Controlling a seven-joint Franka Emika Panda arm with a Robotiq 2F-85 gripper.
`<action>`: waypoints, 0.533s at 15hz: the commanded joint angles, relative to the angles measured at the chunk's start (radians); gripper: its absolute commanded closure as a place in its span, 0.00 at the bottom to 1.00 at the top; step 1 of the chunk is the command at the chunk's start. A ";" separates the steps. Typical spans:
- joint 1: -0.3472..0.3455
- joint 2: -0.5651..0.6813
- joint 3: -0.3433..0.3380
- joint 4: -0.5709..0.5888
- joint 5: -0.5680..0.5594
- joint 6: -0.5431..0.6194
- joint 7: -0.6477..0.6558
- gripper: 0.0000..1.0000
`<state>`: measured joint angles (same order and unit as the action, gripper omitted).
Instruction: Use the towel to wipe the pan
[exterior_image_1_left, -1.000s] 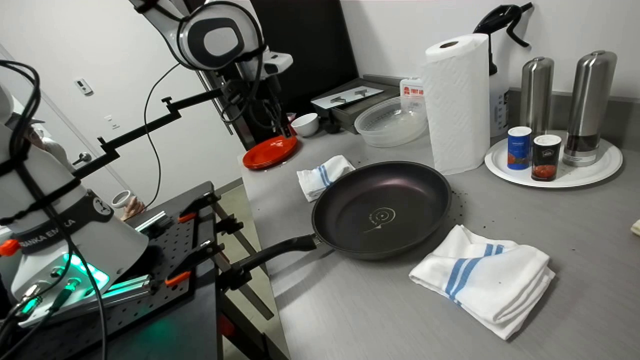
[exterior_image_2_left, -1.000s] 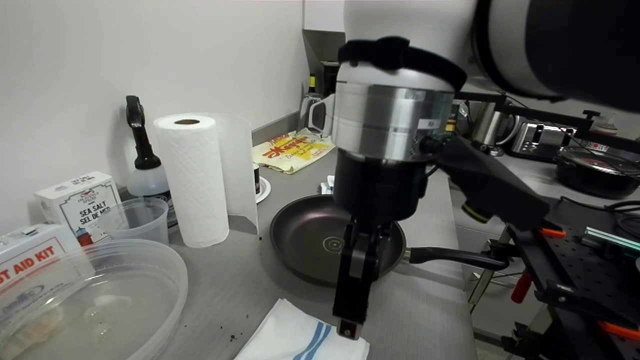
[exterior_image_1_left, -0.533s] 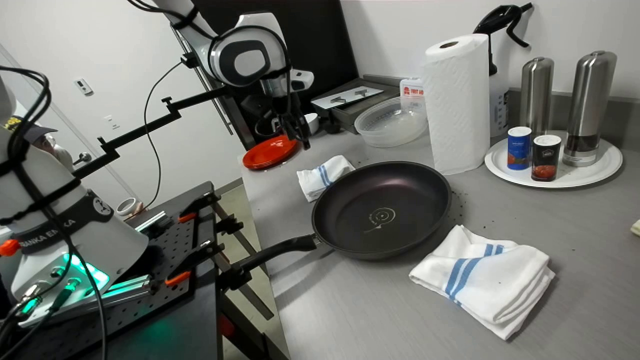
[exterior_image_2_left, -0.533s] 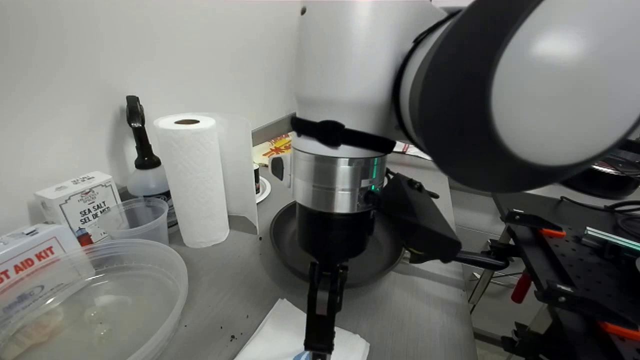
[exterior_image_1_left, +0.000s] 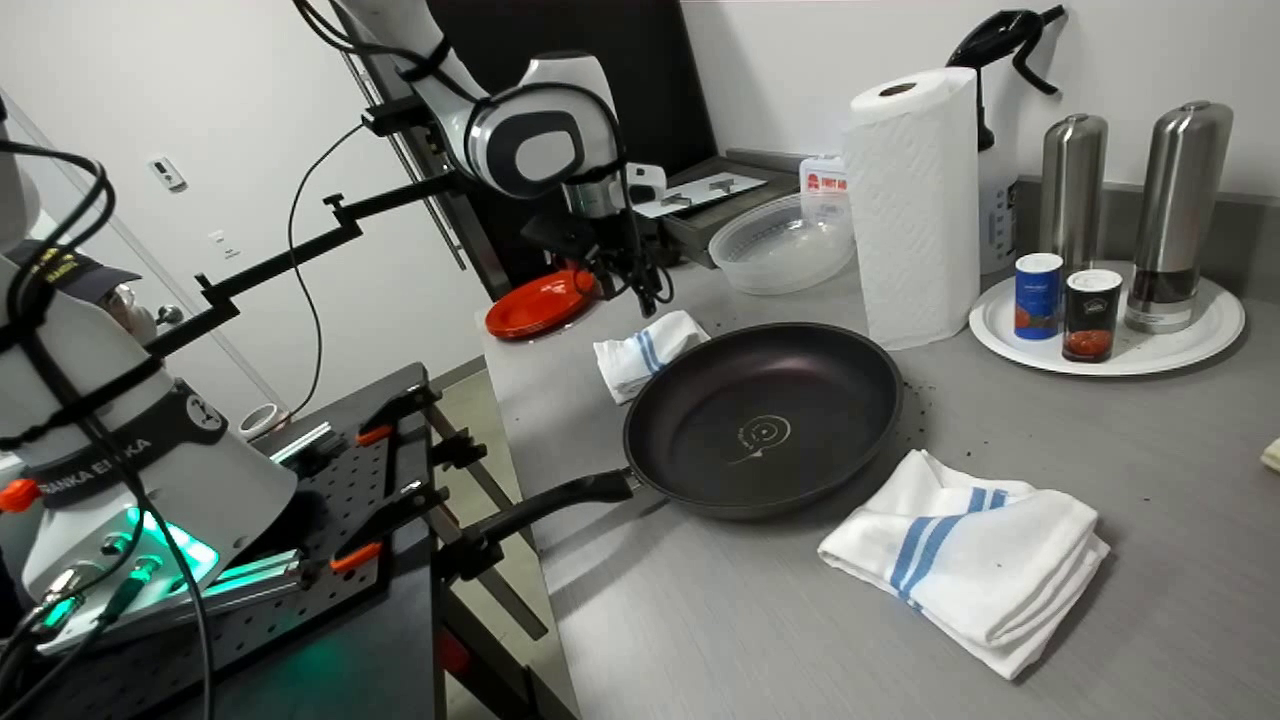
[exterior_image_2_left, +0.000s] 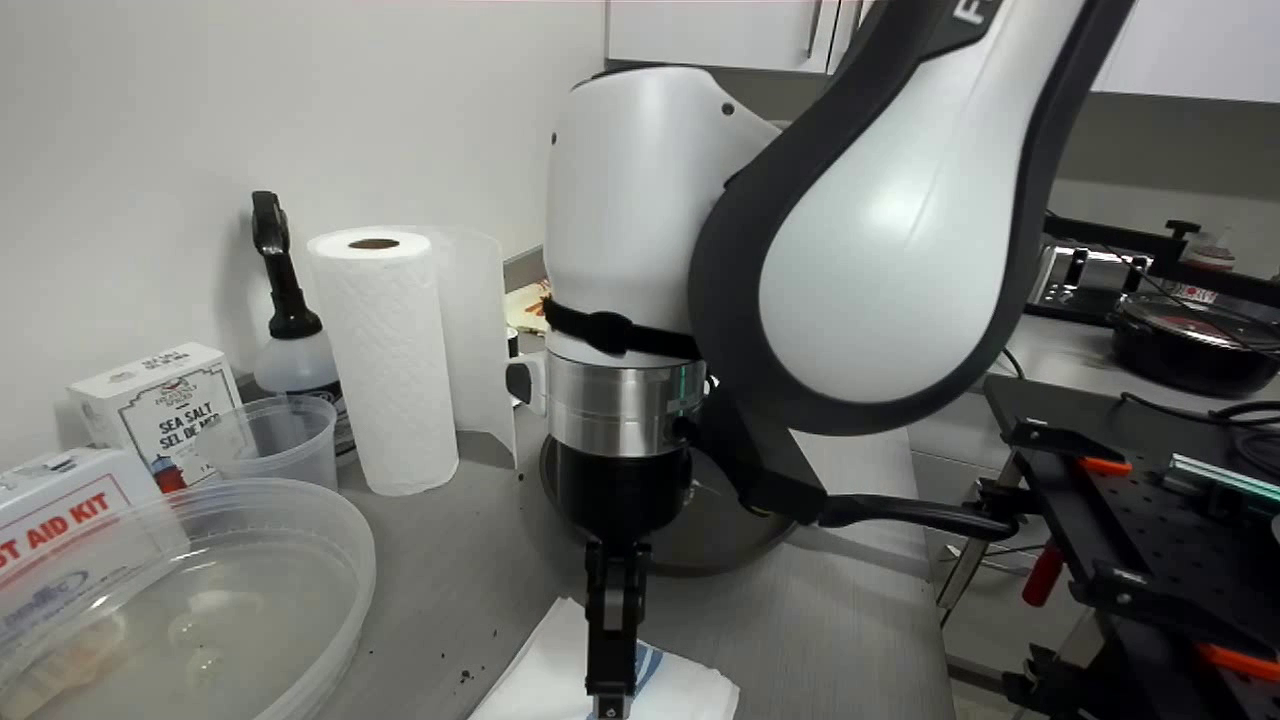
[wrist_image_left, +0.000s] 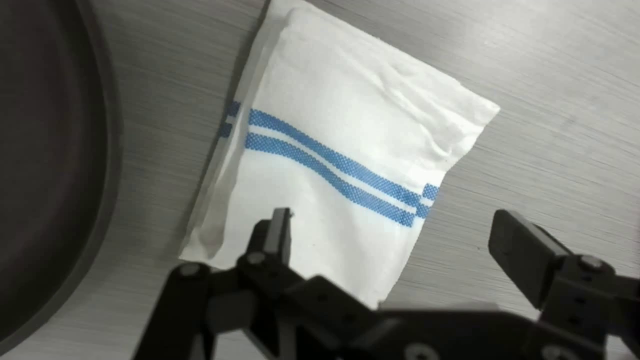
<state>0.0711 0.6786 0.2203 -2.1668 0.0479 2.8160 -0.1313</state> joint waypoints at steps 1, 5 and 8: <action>-0.008 0.046 0.013 0.025 -0.018 0.027 -0.041 0.00; 0.026 0.074 0.000 0.013 -0.051 0.097 -0.039 0.00; 0.055 0.102 -0.013 0.014 -0.079 0.154 -0.029 0.00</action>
<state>0.0953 0.7479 0.2236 -2.1598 0.0045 2.9050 -0.1630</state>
